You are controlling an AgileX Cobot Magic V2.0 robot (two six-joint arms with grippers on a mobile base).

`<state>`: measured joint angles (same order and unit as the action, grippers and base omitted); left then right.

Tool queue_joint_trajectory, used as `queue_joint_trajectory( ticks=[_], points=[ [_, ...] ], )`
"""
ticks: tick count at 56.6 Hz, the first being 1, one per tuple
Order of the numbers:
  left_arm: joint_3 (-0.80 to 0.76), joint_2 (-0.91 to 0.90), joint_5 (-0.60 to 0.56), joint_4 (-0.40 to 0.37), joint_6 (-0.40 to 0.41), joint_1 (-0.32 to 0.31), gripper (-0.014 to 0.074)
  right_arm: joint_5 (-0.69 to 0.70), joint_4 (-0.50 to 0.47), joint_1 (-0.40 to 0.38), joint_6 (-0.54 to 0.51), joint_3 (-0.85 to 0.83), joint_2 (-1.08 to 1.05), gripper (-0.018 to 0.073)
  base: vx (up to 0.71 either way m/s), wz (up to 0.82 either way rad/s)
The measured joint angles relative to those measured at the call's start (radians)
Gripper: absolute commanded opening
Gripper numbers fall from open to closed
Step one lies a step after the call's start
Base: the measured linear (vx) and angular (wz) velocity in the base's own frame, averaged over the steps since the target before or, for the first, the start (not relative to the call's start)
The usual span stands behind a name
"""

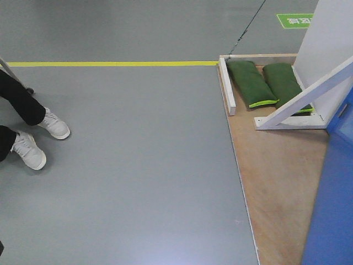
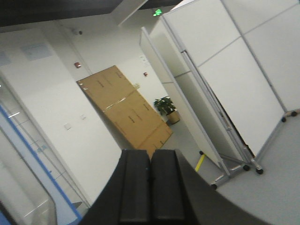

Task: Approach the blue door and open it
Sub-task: 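Pull the blue door edge toward the robot with the right gripper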

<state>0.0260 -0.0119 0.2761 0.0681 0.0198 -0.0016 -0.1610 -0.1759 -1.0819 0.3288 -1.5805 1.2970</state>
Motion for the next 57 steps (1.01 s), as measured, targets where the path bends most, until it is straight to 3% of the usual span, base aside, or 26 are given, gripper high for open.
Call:
queue_joint_trajectory(
  ticks=[10,57],
  points=[
    [0.0,0.0,0.0,0.0,0.0,0.0,0.0073,-0.02,0.002,0.114,-0.058,0.0,-0.046,0.0012,0.0,0.0],
    [0.0,0.0,0.0,0.0,0.0,0.0,0.0073,-0.144,0.0,0.631,-0.097,-0.008,-0.106,0.0012,0.0,0.0]
  ],
)
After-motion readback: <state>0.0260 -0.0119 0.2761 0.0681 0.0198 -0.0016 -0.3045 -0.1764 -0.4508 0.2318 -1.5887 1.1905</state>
